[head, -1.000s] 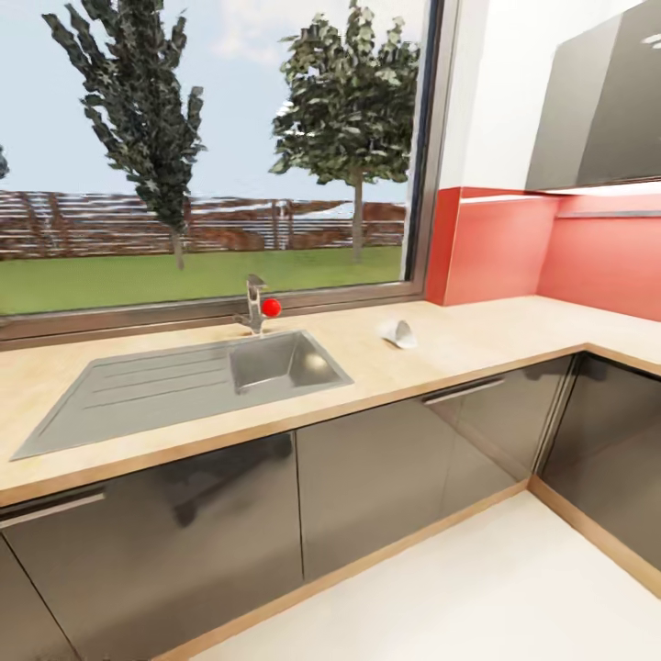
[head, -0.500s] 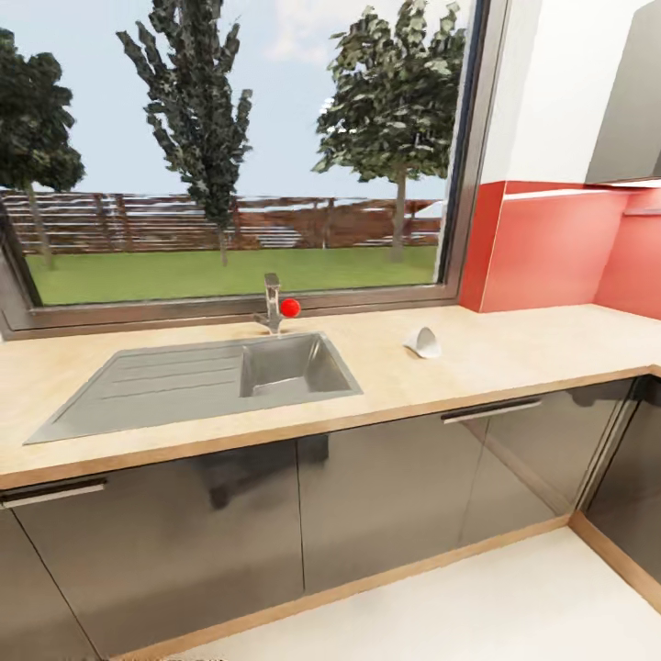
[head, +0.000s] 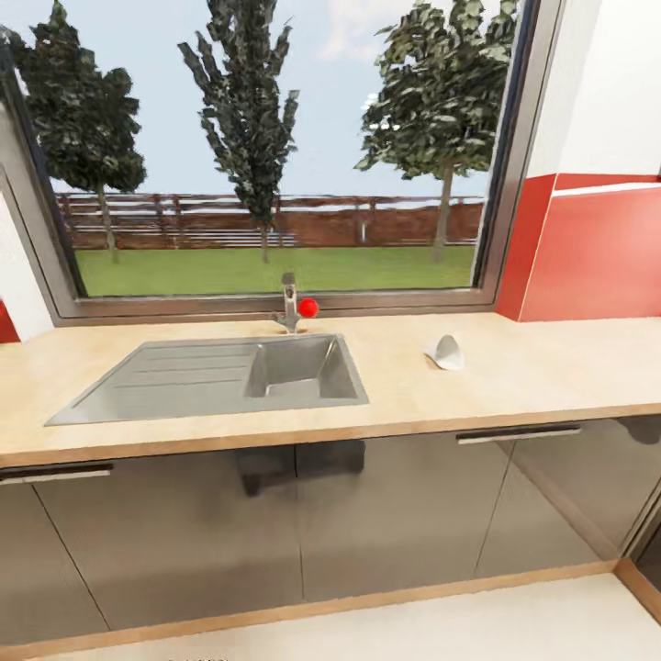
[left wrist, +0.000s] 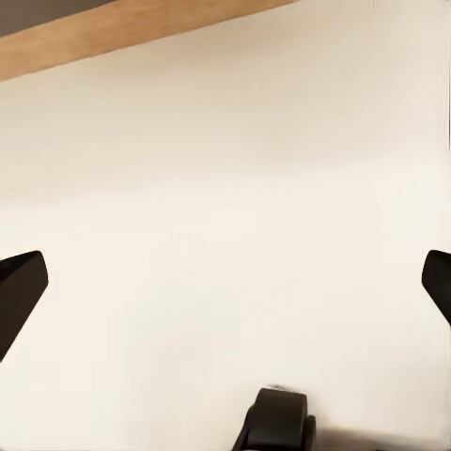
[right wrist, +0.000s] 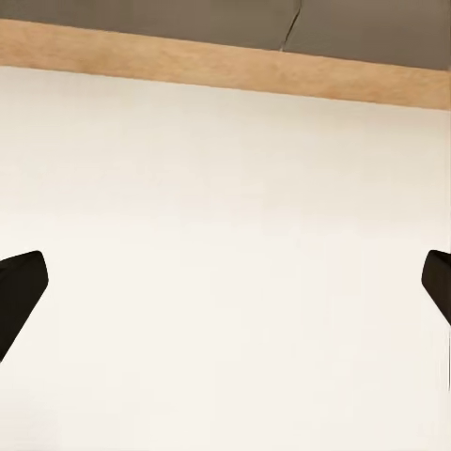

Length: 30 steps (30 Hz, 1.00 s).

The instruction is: Set up a coffee station on the kitchen countertop: keep the coffee maker on the countertop, move the bottle of coffee from the kitchen shelf to the counter next to the coffee maker, place a paper coffee filter on top of the coffee maker, put the saucer next to the coffee maker with the coffee cup on the saucer, and place the electric kettle next to the coffee maker.

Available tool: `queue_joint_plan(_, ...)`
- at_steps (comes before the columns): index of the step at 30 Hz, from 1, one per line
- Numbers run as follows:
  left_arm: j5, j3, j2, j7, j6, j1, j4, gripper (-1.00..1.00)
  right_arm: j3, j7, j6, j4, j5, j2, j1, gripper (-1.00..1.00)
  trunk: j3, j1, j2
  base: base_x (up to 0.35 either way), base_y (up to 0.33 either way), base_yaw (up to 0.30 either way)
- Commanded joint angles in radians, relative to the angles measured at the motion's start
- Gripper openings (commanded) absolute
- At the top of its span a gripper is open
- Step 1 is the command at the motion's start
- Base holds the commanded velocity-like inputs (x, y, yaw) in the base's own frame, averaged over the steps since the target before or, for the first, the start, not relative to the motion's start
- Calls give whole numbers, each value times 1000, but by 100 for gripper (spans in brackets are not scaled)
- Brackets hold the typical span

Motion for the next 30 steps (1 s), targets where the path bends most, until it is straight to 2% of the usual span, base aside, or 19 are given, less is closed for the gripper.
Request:
queue_joint_plan(1,9,-8,-2,-1,-5,-1,4,100,-9,6,-5,0,7,0,-1,100,-1,0,-1,88,-298,283)
queue_joint_plan(11,9,-8,-2,-2,-5,-1,4,100,-9,6,-5,0,7,2,-1,100,-1,0,-1,84,-299,282)
queue_joint_plan(14,9,-8,-2,-2,-5,-1,4,100,-9,6,-5,0,7,2,-1,100,-1,0,-1,79,-301,122)
queue_joint_plan(22,9,-8,-2,-2,-5,-1,3,100,-9,7,-5,-1,6,1,-1,100,-1,0,-1,130,-203,14)
queue_joint_plan(30,9,-8,-2,-2,-5,-1,0,100,-9,7,-5,-1,6,0,-1,100,-1,0,-1,140,119,-147)
